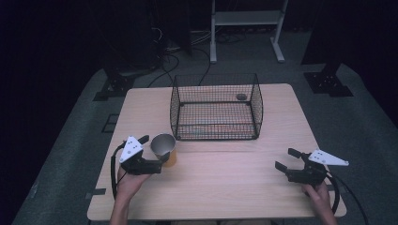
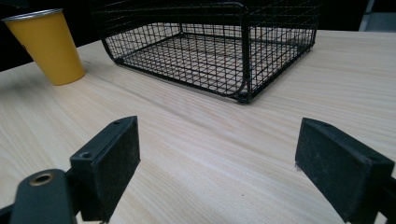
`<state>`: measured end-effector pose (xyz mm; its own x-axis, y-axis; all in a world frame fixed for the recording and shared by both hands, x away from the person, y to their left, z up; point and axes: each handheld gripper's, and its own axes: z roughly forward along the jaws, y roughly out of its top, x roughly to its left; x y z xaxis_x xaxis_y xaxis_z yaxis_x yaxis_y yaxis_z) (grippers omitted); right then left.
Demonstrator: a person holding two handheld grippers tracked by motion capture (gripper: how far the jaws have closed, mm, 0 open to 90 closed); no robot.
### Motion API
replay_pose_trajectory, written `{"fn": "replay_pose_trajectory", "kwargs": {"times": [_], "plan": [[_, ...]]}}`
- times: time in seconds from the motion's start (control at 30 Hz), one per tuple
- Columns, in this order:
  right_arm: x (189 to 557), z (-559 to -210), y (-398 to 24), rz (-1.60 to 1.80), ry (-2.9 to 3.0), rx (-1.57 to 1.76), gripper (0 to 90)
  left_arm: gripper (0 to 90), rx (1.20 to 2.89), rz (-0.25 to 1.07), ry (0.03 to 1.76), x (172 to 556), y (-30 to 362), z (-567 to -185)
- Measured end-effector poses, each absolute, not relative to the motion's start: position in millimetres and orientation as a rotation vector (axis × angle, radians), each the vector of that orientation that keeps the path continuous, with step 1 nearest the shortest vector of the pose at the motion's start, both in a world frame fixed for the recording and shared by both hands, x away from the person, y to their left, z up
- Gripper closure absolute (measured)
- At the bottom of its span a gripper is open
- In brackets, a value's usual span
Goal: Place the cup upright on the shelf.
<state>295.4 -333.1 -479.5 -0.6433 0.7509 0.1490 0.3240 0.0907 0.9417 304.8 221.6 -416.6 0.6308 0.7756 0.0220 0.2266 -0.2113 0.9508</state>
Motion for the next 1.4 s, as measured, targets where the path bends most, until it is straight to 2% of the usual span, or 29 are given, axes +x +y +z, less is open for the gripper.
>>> {"fn": "replay_pose_trajectory", "kwargs": {"times": [0.53, 1.07, 1.27, 1.4], "plan": [[295.4, -479.5, -333.1, 1.57, 2.004, 1.058, 12.9, 0.0, 1.808, 0.565, 0.859, 316.1, 216.5, -435.4], [295.2, -479.4, -332.6, 1.567, 2.006, 1.056, 12.9, 0.0, 1.845, 0.562, 0.885, 325.2, 211.6, -446.6], [295.1, -479.4, -332.5, 1.565, 2.007, 1.055, 12.9, 5.0, 1.845, 0.553, 0.883, 327.1, 212.3, -449.0], [295.0, -479.3, -332.1, 1.56, 2.007, 1.053, 12.9, 13.6, 1.845, 0.55, 0.867, 327.1, 213.3, -450.4]]}}
